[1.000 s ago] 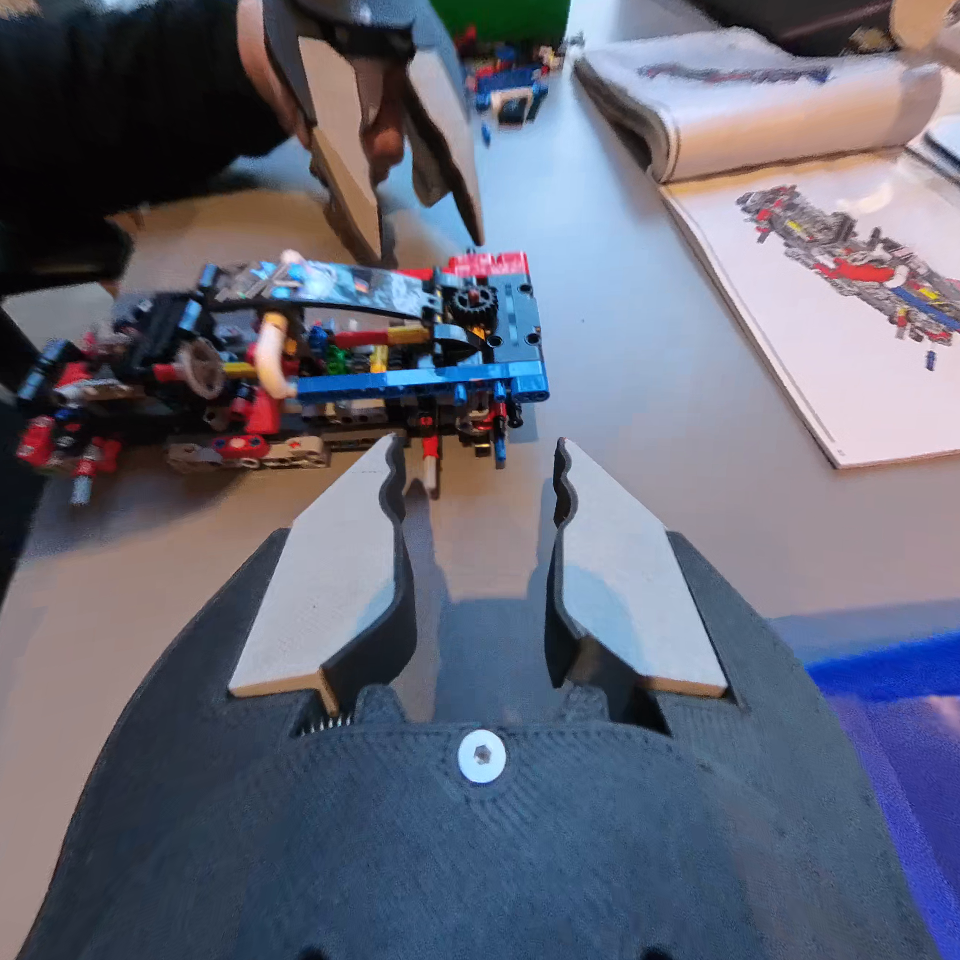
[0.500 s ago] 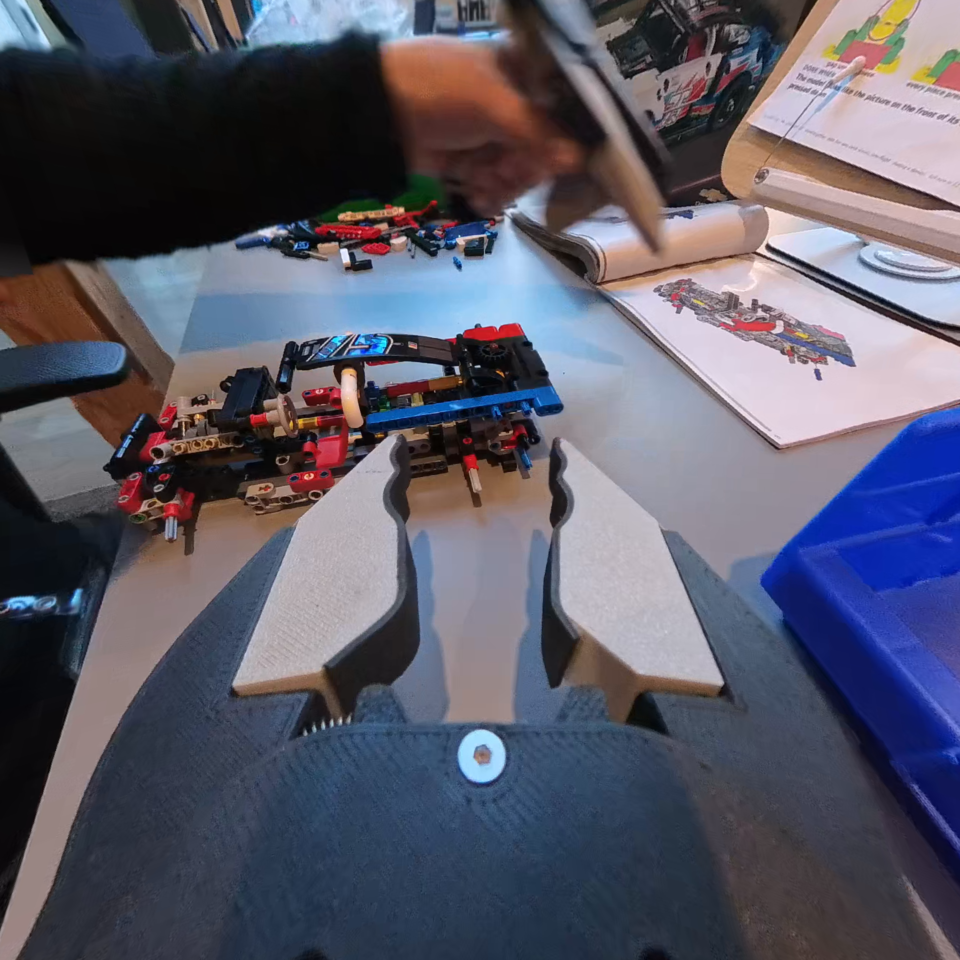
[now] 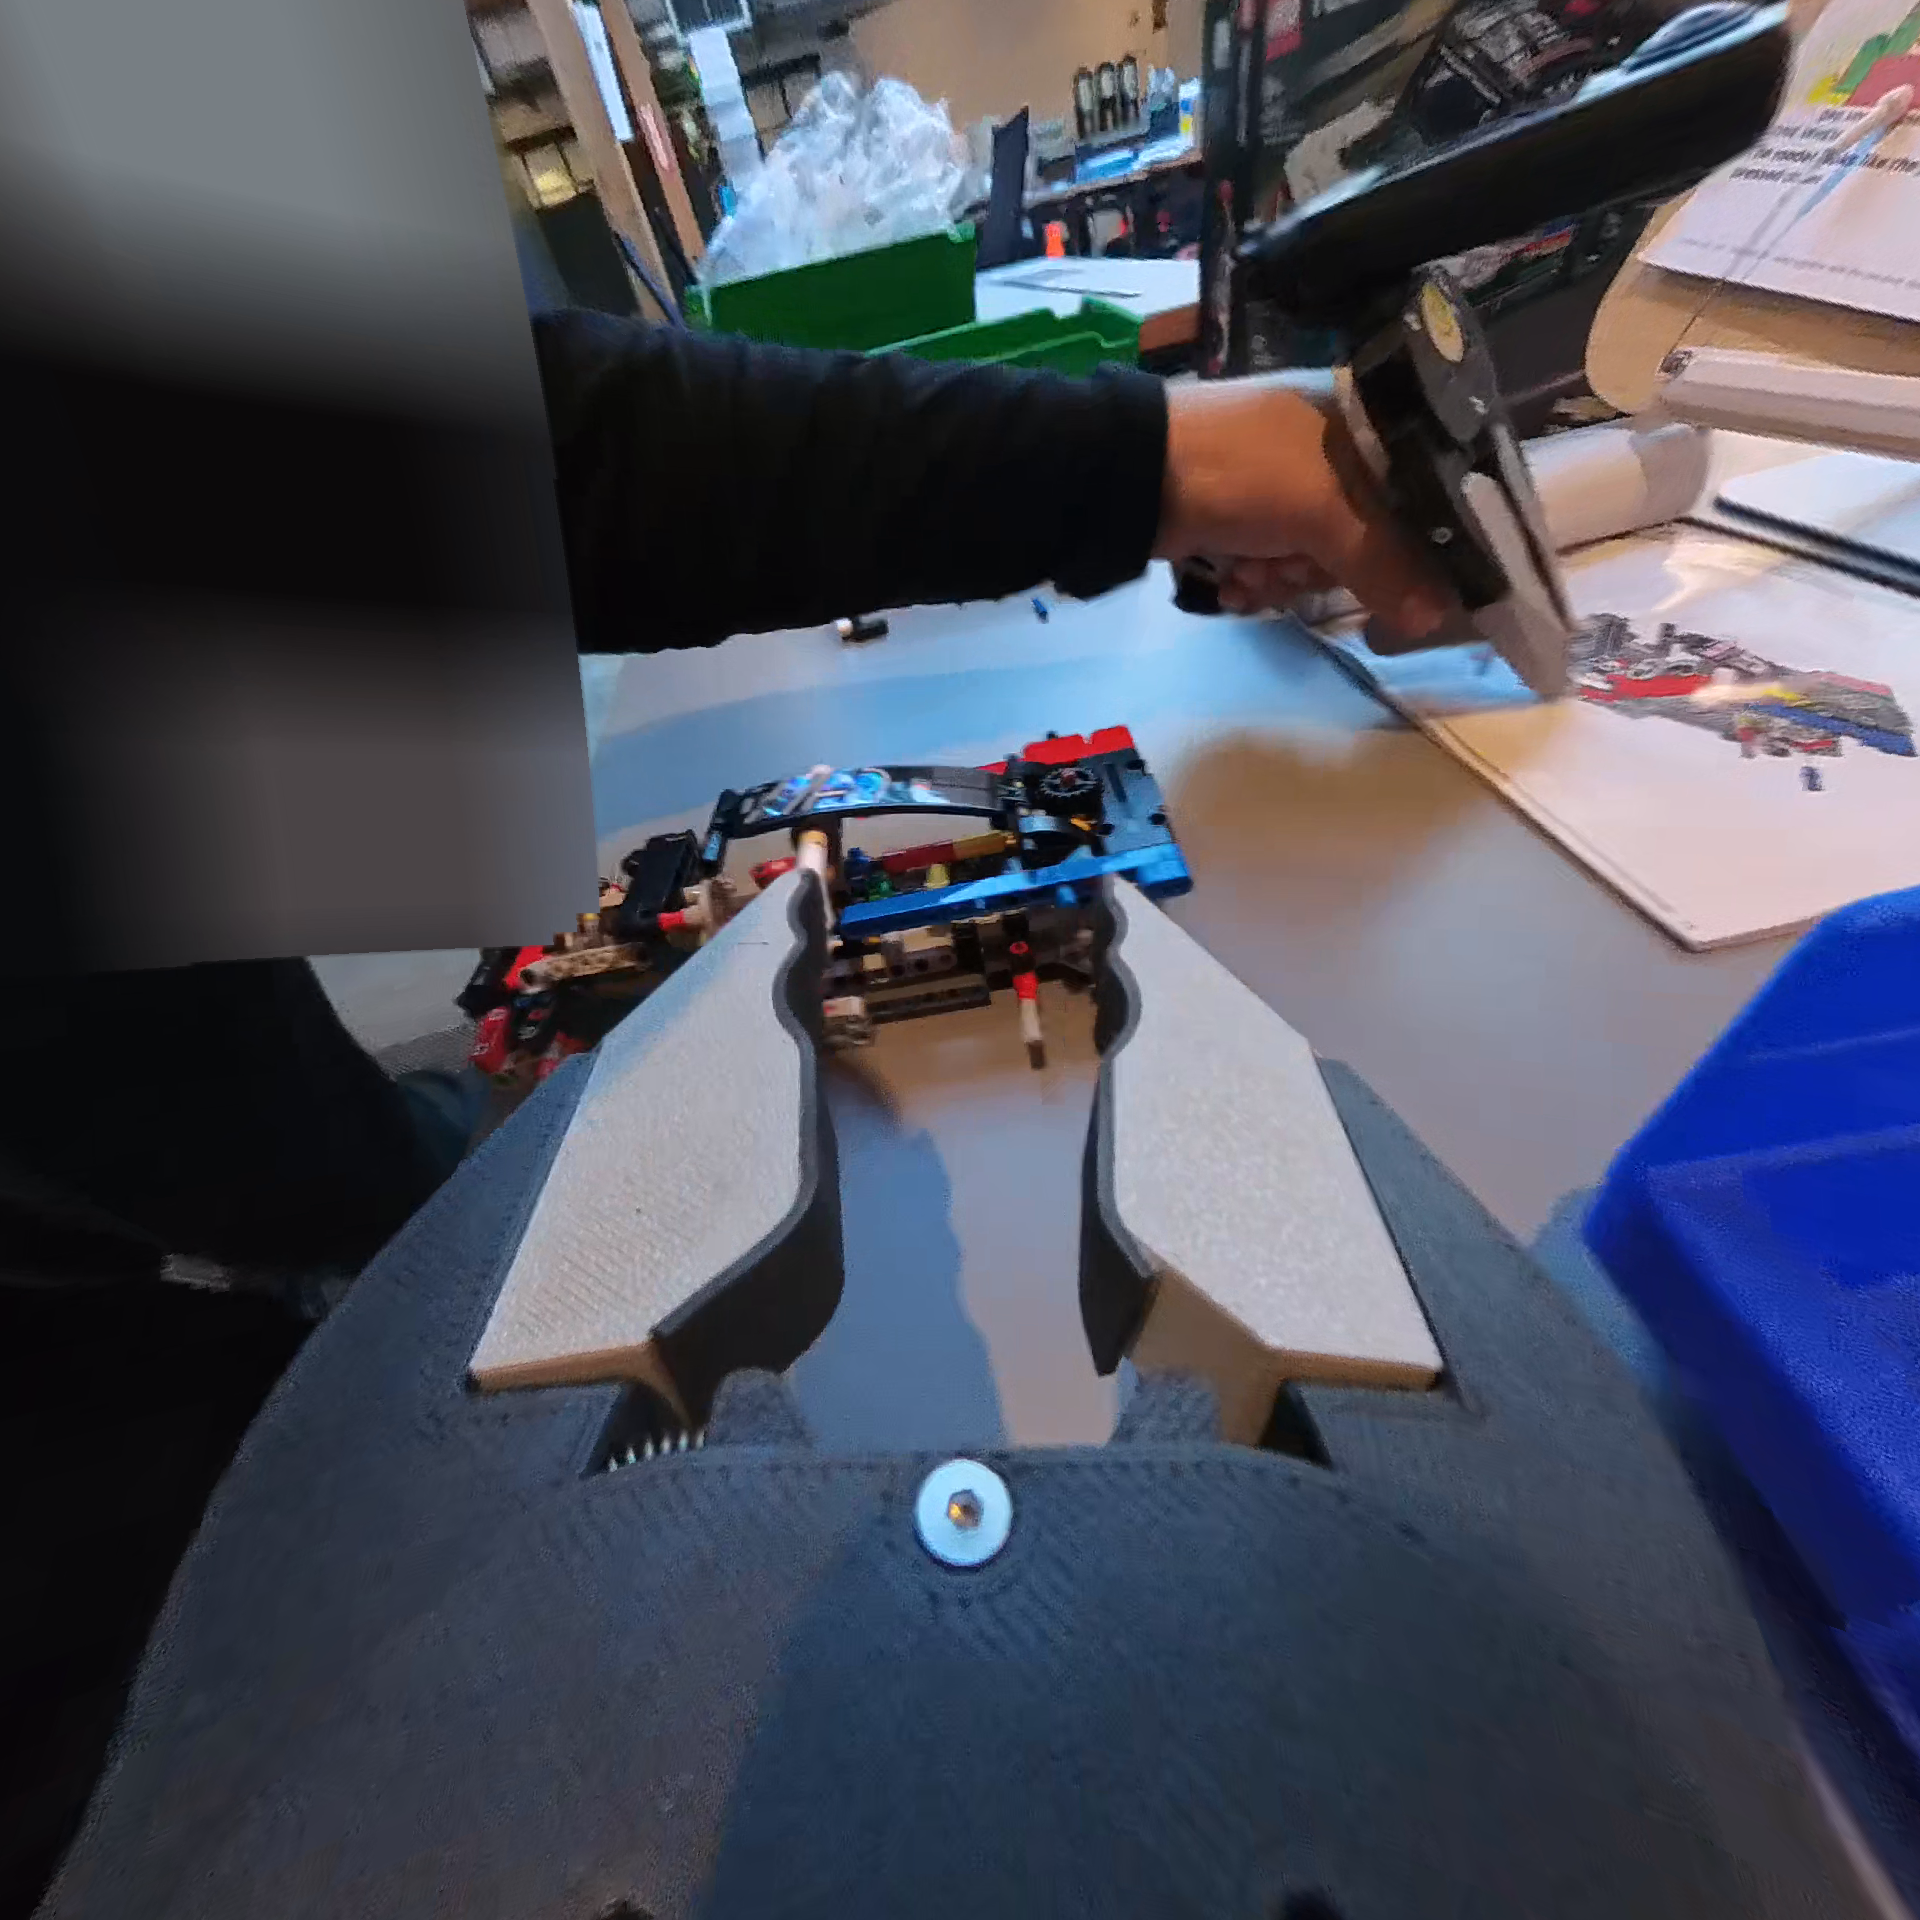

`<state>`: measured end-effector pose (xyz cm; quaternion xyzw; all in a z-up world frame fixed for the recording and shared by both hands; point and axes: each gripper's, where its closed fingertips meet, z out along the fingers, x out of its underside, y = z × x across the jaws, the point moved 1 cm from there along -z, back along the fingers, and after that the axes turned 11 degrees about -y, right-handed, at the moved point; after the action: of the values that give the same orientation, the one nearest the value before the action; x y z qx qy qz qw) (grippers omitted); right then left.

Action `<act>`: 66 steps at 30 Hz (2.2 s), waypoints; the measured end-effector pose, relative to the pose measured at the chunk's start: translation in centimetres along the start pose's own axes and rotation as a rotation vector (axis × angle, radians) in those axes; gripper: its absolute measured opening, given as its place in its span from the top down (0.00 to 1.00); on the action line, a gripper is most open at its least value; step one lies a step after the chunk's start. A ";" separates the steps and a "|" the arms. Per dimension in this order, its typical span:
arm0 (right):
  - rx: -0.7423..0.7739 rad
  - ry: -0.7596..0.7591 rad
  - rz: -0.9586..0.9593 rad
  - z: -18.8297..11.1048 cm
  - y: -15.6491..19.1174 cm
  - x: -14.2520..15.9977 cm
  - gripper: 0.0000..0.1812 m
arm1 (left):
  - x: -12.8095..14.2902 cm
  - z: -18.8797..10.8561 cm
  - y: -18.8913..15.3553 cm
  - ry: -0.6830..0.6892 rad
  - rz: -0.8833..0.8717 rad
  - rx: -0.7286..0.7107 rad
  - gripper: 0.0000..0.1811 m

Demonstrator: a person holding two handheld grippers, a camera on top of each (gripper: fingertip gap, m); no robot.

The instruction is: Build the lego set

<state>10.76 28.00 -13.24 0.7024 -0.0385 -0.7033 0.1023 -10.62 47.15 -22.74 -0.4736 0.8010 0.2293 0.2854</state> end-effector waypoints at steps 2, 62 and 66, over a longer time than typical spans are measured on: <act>0.033 0.023 -0.040 -0.5 -1.2 -0.4 0.73 | -1.1 -1.8 0.6 -0.039 -0.074 0.021 1.00; 0.047 0.012 -0.023 -0.1 -0.4 -1.0 0.79 | -2.3 -2.6 1.6 -0.218 -0.550 0.061 1.00; 0.132 0.096 -0.050 3.3 -2.4 -3.0 0.76 | -2.6 -6.2 3.4 -0.353 -0.645 0.166 1.00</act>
<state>7.21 30.65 -10.74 0.7414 -0.0623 -0.6670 0.0397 -14.11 46.35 -16.10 -0.6299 0.5650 0.1400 0.5142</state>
